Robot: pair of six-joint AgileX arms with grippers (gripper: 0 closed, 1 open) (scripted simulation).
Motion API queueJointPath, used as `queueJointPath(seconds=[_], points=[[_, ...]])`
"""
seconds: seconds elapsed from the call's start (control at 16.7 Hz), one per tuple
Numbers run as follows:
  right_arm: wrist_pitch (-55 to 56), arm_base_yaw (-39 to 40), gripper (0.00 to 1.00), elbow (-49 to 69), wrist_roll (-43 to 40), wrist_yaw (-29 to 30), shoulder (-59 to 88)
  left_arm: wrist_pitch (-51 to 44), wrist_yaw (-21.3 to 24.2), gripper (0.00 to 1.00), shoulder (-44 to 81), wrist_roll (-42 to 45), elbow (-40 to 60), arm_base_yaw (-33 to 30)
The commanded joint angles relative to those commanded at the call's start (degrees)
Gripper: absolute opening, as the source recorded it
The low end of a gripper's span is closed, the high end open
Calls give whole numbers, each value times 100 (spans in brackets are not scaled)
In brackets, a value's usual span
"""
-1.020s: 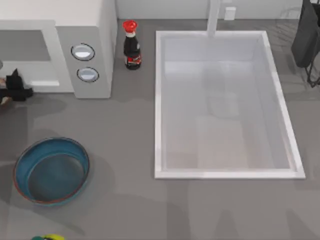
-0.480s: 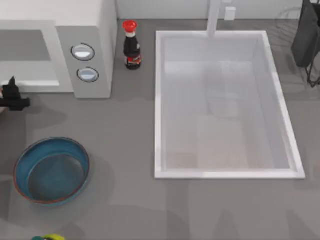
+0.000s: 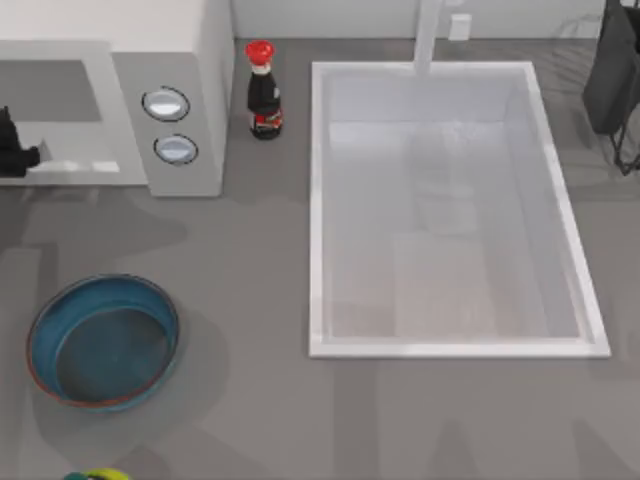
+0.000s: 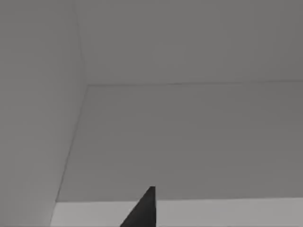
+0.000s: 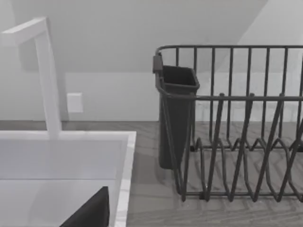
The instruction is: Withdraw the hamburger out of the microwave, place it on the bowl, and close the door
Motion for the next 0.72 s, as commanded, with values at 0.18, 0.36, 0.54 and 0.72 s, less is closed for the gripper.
queueJointPath(seconds=[0.18,0.36,0.54,0.72], points=[[0,0,100,0,0,0,0,-602,-5,0,-568,3,36,3],[0,0,100,0,0,0,0,-731,-6,0,-696,4,45,4],[0,0,100,0,0,0,0,-717,-12,0,-677,12,29,-1],[0,0,100,0,0,0,0,-915,-371,0,-689,-223,-28,-181]])
